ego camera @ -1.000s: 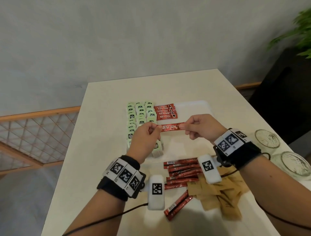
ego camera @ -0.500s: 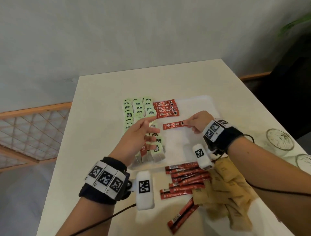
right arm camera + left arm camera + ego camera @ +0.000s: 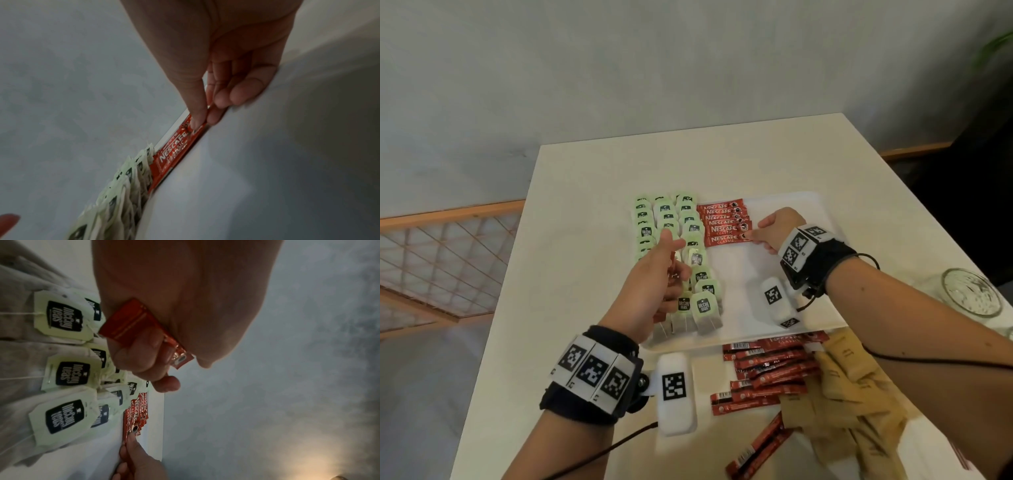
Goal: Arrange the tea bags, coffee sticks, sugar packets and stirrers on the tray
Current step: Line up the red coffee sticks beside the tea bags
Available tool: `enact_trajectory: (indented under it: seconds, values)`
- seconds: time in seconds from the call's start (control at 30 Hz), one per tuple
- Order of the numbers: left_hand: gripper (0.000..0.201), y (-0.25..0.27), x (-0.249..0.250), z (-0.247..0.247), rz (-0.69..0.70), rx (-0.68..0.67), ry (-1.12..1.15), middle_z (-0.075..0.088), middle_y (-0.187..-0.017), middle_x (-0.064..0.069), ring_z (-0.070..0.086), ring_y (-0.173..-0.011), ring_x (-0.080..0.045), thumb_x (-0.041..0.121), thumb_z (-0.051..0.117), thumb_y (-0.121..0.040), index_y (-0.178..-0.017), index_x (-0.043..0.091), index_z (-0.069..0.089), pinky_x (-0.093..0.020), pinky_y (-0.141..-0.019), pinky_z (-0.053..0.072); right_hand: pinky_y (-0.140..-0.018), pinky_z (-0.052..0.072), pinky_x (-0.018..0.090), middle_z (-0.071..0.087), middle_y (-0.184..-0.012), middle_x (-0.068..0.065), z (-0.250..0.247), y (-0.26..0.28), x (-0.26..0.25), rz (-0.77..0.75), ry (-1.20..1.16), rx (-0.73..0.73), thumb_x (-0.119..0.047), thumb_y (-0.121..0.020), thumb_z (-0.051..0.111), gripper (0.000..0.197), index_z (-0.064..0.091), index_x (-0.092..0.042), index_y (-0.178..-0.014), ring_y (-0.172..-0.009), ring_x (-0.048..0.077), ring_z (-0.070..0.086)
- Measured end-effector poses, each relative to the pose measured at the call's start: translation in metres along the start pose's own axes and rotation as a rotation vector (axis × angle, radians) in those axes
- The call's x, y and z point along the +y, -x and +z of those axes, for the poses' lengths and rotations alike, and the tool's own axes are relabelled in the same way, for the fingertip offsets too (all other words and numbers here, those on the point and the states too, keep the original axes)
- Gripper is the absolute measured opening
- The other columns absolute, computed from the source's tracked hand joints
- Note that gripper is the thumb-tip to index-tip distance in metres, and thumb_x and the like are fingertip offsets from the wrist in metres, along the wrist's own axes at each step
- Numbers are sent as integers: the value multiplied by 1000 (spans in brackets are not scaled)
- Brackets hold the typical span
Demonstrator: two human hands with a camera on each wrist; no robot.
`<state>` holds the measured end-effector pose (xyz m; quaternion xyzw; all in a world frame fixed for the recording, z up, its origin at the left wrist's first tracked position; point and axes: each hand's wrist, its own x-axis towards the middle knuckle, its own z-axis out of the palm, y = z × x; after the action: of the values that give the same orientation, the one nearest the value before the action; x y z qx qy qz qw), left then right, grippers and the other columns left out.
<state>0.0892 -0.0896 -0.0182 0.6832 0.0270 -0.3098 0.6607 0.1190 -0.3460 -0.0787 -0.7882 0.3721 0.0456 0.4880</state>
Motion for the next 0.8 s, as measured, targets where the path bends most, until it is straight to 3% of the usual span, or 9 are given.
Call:
enact_trajectory:
  seconds: [0.1, 0.17, 0.27, 0.37, 0.43, 0.5, 0.63, 0.7, 0.8]
  values:
    - [67, -2, -1, 4, -47, -27, 134, 52, -68, 2, 26, -45, -7, 73, 29, -92, -127, 23, 57, -17, -42, 17, -81, 54, 39, 72, -89, 13, 0, 3, -1, -25, 45, 28, -35, -68, 86, 41, 52, -17, -84, -69, 21, 59]
    - [73, -1, 1, 7, -66, -42, 169, 52, -65, 1, 24, -44, -8, 76, 26, -90, -127, 21, 56, -17, -42, 15, -84, 56, 40, 68, -87, 9, -4, 11, 0, -35, 85, 60, -44, -68, 84, 49, 52, -17, -93, -74, 22, 60]
    - [79, 3, 3, 13, -89, -65, 182, 53, -64, 1, 24, -42, -8, 80, 23, -87, -126, 20, 56, -16, -41, 14, -75, 54, 35, 66, -85, 1, -12, 39, 2, -140, 73, 86, -50, -70, 80, 48, 56, -19, -97, -71, 18, 63]
    - [85, 8, 5, 23, -107, -147, 180, 55, -66, -1, 24, -42, -8, 84, 20, -83, -127, 19, 53, -16, -41, 14, -70, 52, 28, 66, -81, -3, -19, 80, 8, -344, -74, -25, -40, -75, 80, 26, 68, -22, -91, -69, 14, 61]
    - [91, 11, 3, 33, -116, -226, 158, 53, -65, -2, 23, -39, -7, 86, 16, -80, -127, 16, 51, -14, -40, 14, -77, 53, 32, 69, -84, 3, -21, 106, 12, -454, -91, -166, -38, -77, 77, 16, 74, -28, -89, -77, 14, 61]
    - [97, 16, 2, 44, -122, -310, 118, 50, -63, -1, 22, -37, -5, 88, 13, -78, -117, 11, 56, -15, -40, 12, -81, 51, 32, 71, -93, 10, -22, 127, 13, -514, -90, -296, -39, -78, 76, 16, 76, -30, -92, -79, 12, 59]
    - [81, 34, 2, 63, -88, -438, -21, 47, -62, 1, 19, -40, -5, 86, 13, -79, -81, 15, 52, -17, -39, 10, -78, 46, 31, 68, -74, 8, -28, 156, 13, -580, -162, -402, -27, -79, 76, 13, 75, -16, -85, -73, 18, 57]
    - [64, 42, 3, 64, -9, -411, -145, 48, -65, 4, 22, -43, -5, 74, 32, -90, -85, 15, 57, -17, -37, 15, -76, 45, 30, 68, -72, 6, -33, 163, 16, -603, -176, -368, -18, -81, 75, 3, 74, -15, -81, -73, 19, 56]
    - [25, 47, -2, 54, 112, -362, -198, 57, -78, 1, 31, -46, -4, 34, 62, -95, -108, 12, 62, -16, -39, 27, -71, 44, 24, 67, -78, 5, -44, 167, 21, -543, -233, -251, -17, -83, 73, 3, 74, -14, -83, -72, 11, 53]
